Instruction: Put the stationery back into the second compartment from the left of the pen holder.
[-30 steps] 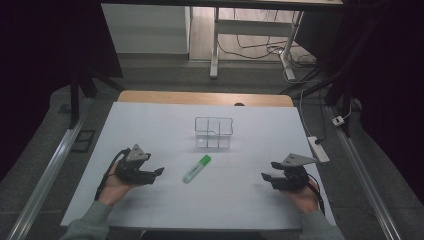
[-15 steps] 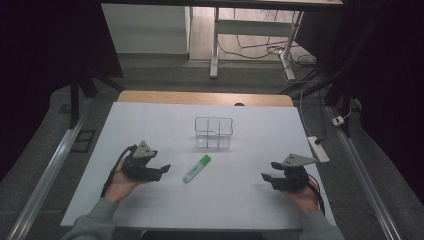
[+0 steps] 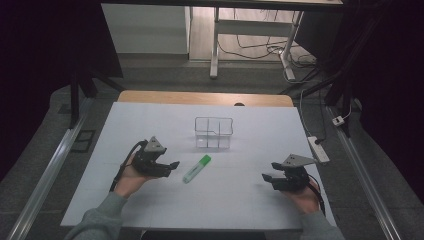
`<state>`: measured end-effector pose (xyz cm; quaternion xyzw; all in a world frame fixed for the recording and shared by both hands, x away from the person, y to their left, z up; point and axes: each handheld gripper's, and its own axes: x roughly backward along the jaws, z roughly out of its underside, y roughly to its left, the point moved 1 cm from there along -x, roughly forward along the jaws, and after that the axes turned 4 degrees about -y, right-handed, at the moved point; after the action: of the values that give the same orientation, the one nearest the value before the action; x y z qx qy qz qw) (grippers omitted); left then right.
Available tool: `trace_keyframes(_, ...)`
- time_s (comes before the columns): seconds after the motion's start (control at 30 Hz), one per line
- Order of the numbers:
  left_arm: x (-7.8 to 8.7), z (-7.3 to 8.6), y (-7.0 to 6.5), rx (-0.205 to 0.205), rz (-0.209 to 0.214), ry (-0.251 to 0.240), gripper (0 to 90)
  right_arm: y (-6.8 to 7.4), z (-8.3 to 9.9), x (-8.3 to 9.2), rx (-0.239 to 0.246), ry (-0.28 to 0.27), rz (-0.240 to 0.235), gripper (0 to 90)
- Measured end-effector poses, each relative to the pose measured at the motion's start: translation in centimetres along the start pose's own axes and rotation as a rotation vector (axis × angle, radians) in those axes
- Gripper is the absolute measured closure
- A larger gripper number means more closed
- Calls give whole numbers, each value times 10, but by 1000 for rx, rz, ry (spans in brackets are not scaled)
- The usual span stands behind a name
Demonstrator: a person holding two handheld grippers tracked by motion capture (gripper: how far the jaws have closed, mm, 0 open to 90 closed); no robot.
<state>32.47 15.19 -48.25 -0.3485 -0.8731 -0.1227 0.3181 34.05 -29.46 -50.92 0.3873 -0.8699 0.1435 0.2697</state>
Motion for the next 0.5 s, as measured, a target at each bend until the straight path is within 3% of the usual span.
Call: trace_keyframes(0.5, -20, -17, -10, -44, 24, 39, 285, 2, 1, -2, 6, 23, 17, 383)
